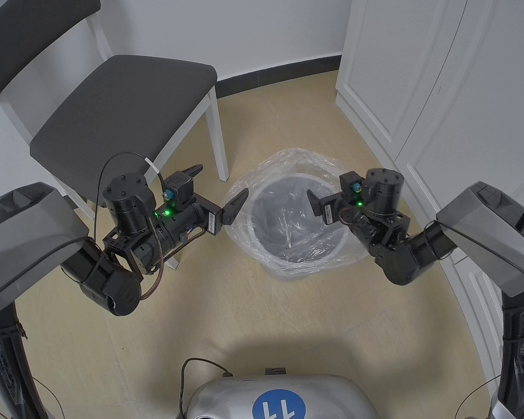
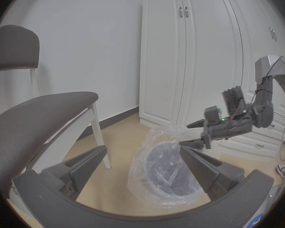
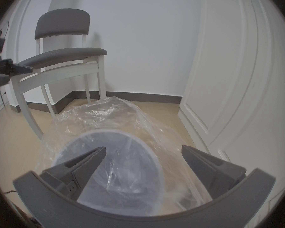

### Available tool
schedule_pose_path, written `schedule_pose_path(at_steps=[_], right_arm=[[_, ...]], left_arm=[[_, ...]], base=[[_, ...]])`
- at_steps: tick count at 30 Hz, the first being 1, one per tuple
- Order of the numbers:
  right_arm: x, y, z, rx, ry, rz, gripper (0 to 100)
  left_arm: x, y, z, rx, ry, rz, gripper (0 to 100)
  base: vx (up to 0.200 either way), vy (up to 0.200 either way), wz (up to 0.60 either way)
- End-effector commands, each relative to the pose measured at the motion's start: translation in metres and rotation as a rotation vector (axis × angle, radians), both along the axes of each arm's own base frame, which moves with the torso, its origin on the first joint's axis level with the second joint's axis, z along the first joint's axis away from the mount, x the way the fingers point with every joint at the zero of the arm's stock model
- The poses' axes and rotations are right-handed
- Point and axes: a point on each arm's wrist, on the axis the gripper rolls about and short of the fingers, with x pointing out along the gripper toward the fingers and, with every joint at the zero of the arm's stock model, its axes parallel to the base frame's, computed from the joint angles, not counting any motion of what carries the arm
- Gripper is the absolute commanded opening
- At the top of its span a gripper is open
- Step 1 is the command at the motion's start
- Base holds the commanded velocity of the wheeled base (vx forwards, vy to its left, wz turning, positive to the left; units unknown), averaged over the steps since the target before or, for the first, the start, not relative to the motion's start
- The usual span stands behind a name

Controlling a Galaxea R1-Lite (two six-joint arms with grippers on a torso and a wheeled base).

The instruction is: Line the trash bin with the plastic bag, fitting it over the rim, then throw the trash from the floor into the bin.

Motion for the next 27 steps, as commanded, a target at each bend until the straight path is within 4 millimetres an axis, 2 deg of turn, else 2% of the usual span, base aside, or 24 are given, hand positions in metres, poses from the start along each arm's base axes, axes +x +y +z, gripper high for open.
schedule_pose_path(at_steps=[1, 5, 10, 15, 18, 21, 27], right_arm=[[-0.05, -0.033, 0.027, 0.158, -0.037, -0.053, 100], [-0.05, -0.034, 0.026, 0.24, -0.025, -0.051, 100], [-0.052, -0.049, 0.03, 0.357, 0.025, -0.056, 100], [-0.054, -0.061, 0.052, 0.434, 0.116, -0.071, 100], [-0.045, -0.07, 0.051, 0.437, 0.144, -0.108, 100], [-0.037, -0.078, 0.04, 0.42, 0.182, -0.141, 100], [-0.021, -0.089, 0.028, 0.408, 0.237, -0.171, 100]], left_arm=[[0.021, -0.018, -0.023, -0.011, 0.006, 0.046, 100], [0.025, -0.02, -0.024, -0.02, 0.012, 0.092, 100], [0.031, -0.024, -0.026, -0.034, 0.045, 0.095, 100], [0.044, -0.028, -0.028, -0.073, 0.092, 0.109, 100], [0.051, -0.031, -0.028, -0.086, 0.112, 0.159, 100], [0.055, -0.031, -0.029, -0.086, 0.129, 0.195, 100], [0.055, -0.031, -0.029, -0.083, 0.132, 0.197, 100]], base=[[0.0, 0.0, 0.0], [0.0, 0.0, 0.0], [0.0, 0.0, 0.0], [0.0, 0.0, 0.0], [0.0, 0.0, 0.0], [0.0, 0.0, 0.0], [0.0, 0.0, 0.0]])
